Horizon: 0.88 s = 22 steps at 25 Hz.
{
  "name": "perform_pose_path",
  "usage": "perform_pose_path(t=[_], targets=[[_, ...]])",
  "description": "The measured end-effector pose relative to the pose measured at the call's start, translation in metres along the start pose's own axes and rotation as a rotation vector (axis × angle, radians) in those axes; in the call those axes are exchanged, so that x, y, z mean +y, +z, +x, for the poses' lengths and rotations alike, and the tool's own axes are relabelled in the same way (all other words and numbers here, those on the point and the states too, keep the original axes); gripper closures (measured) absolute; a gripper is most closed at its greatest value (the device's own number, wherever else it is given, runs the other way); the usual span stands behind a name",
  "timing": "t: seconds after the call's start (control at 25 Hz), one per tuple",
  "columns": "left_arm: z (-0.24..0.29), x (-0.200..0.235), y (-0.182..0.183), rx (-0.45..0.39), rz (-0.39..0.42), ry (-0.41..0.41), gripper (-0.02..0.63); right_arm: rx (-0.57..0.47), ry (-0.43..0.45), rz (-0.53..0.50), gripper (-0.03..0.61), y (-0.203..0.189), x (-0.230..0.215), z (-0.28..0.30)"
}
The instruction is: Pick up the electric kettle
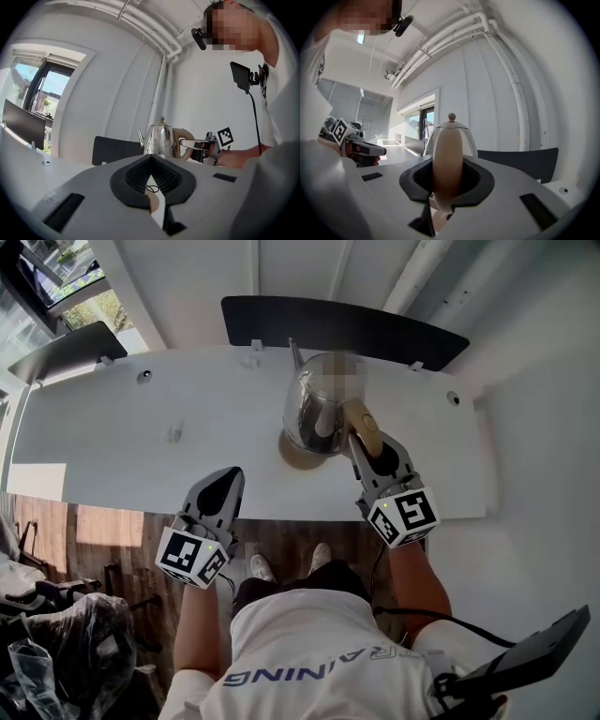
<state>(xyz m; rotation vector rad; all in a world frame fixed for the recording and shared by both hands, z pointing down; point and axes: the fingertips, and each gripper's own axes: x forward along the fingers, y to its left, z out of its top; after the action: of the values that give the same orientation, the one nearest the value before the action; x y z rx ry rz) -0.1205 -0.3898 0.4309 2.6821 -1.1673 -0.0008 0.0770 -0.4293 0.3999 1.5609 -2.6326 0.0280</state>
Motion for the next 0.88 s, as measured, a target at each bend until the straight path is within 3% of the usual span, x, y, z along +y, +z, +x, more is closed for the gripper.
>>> perform_pose_path(t=[0.56, 0.88], targets=[[-0.03, -0.007, 0.043, -0.053, 0.06, -0.171, 0.601, -0.145, -0.18, -0.016, 0.506, 0.061, 0.047, -0.066], [-0.042, -0.024, 0.048, -0.058, 0.077, -0.186, 0.601, -0.179, -0.198, 0.012, 0.508, 0.069, 0.055, -0.096]])
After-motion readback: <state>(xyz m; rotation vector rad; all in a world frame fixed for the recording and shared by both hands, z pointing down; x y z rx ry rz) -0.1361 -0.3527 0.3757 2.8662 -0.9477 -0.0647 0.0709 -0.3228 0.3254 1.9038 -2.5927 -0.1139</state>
